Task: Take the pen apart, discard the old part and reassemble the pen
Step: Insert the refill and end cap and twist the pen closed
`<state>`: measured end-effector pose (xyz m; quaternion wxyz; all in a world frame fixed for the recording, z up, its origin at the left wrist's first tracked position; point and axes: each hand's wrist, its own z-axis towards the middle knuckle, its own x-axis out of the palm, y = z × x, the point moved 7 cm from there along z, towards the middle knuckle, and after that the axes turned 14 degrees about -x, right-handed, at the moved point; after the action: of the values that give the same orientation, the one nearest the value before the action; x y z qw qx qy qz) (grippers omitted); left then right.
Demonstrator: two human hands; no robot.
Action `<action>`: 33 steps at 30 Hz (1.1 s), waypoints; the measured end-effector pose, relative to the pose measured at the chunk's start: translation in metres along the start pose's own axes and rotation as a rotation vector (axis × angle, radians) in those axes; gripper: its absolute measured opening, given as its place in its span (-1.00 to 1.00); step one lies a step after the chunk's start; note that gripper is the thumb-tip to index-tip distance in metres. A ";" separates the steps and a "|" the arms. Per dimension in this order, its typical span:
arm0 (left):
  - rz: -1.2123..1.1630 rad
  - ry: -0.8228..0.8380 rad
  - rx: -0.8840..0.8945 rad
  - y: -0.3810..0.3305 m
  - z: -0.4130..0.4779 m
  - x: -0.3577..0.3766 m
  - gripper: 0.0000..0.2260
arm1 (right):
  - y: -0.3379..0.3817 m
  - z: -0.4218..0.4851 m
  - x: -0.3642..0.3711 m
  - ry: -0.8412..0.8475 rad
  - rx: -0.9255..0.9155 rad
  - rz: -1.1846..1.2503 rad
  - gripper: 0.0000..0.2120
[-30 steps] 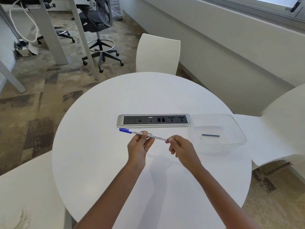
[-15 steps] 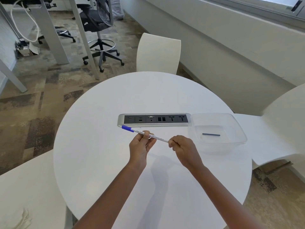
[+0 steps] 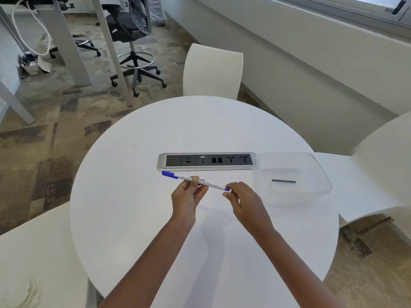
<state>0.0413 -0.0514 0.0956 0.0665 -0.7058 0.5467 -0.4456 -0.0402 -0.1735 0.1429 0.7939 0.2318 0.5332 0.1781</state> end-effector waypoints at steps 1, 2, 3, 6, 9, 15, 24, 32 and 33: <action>0.002 0.000 -0.006 0.001 0.000 0.000 -0.86 | 0.005 0.001 -0.002 -0.010 -0.064 -0.085 -0.90; 0.003 0.001 -0.011 0.001 0.000 0.001 -0.86 | 0.009 0.001 -0.003 -0.021 -0.121 -0.145 -0.91; 0.003 0.002 -0.015 0.001 0.001 0.001 -0.86 | 0.013 0.002 -0.005 -0.028 -0.166 -0.183 -0.92; 0.010 0.005 -0.019 0.002 0.001 0.002 -0.85 | 0.014 0.004 -0.007 -0.015 -0.207 -0.202 -0.92; 0.032 0.015 -0.012 0.003 0.002 0.003 -0.85 | 0.005 0.007 -0.005 0.027 -0.115 -0.079 -0.87; 0.127 0.039 0.022 0.001 0.003 0.007 -0.83 | -0.025 0.002 0.010 0.080 0.366 0.553 -0.62; 0.043 -0.002 -0.016 0.000 0.005 0.004 -0.84 | -0.012 0.000 0.002 0.039 0.117 0.176 -0.90; 0.033 -0.008 -0.036 0.002 0.006 0.005 -0.83 | 0.014 0.002 -0.010 -0.033 -0.234 -0.264 -0.93; 0.038 -0.008 -0.035 0.002 0.006 0.005 -0.83 | 0.013 0.003 -0.009 -0.027 -0.239 -0.252 -0.92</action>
<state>0.0441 -0.0586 0.0938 0.0646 -0.6980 0.5676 -0.4318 -0.0412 -0.1680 0.1585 0.8389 0.0693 0.5224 0.1361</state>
